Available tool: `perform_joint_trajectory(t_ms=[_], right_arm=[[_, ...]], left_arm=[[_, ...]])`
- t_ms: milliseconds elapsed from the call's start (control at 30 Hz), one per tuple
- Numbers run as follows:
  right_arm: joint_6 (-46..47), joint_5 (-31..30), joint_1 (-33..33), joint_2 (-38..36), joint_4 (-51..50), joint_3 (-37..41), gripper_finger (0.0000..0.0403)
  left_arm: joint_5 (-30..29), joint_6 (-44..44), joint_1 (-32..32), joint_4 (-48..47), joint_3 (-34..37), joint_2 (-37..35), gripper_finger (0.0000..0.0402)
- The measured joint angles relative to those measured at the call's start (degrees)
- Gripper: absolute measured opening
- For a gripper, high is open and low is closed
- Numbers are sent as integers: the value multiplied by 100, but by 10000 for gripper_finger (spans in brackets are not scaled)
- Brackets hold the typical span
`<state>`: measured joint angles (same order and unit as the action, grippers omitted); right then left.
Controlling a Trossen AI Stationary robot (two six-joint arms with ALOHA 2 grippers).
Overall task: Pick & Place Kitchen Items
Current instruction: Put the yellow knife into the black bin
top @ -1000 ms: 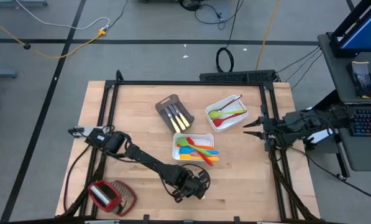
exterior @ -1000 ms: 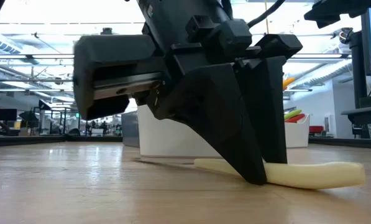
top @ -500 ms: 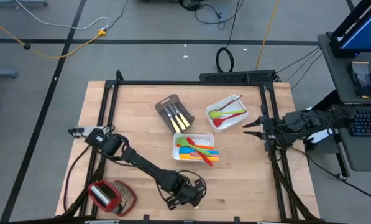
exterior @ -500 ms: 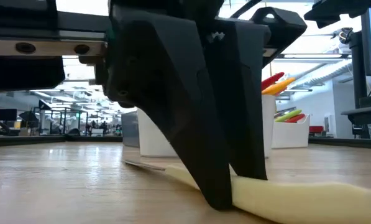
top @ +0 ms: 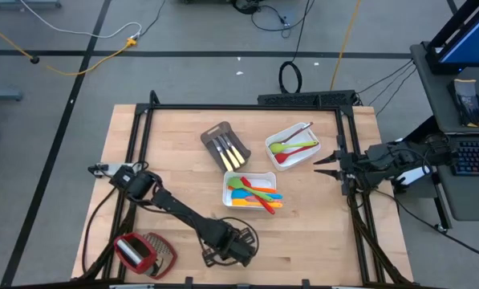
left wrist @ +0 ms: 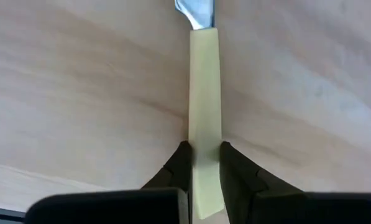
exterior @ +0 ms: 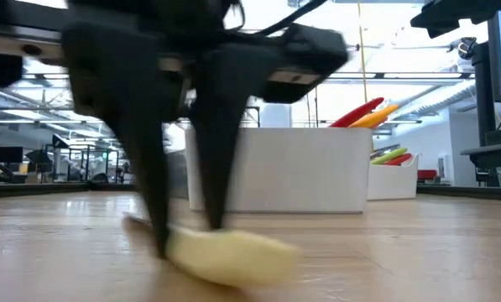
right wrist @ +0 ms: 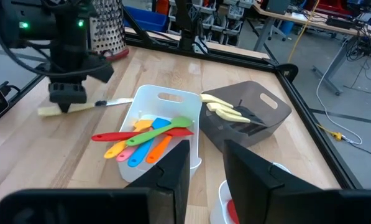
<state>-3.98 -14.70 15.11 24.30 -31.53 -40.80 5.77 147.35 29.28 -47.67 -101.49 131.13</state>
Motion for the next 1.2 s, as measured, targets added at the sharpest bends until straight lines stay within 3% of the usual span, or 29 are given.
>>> perform_joint_trajectory(t_ms=[300, 867, 1200], right_arm=[[-18, 0, 0, -1, 0, 0, 89], [-40, 0, -1, -1, 0, 0, 89], [-145, 0, 1, 2, 0, 0, 89]], left_arm=[[-36, -24, -2, -1074, 20, -306, 27], [-47, -59, -11, -941, 6, -278, 29], [-21, -45, -42, -411, 367, -276, 108]])
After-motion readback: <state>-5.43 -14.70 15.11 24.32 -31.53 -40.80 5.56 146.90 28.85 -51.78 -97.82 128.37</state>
